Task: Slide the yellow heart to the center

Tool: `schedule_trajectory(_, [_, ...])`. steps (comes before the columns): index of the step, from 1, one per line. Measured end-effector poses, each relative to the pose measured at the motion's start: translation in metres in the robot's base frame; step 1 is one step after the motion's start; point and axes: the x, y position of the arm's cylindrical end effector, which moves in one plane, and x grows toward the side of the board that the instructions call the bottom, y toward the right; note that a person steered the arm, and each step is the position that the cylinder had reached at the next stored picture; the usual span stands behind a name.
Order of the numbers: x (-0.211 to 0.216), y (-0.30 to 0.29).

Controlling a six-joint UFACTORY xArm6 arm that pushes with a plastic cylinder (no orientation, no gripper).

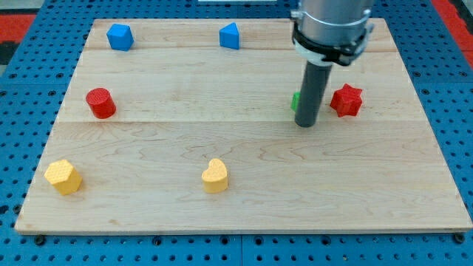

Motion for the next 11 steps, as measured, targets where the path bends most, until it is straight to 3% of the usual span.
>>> schedule_trajectory(3, [0.007, 0.005])
schedule_trajectory(4, [0.095, 0.029])
schedule_trajectory(5, [0.145, -0.052])
schedule_trajectory(6, [0.145, -0.140])
schedule_trajectory(7, [0.089, -0.144])
schedule_trajectory(8, [0.061, -0.133])
schedule_trajectory(10, [0.059, -0.100])
schedule_trajectory(11, [0.022, -0.120])
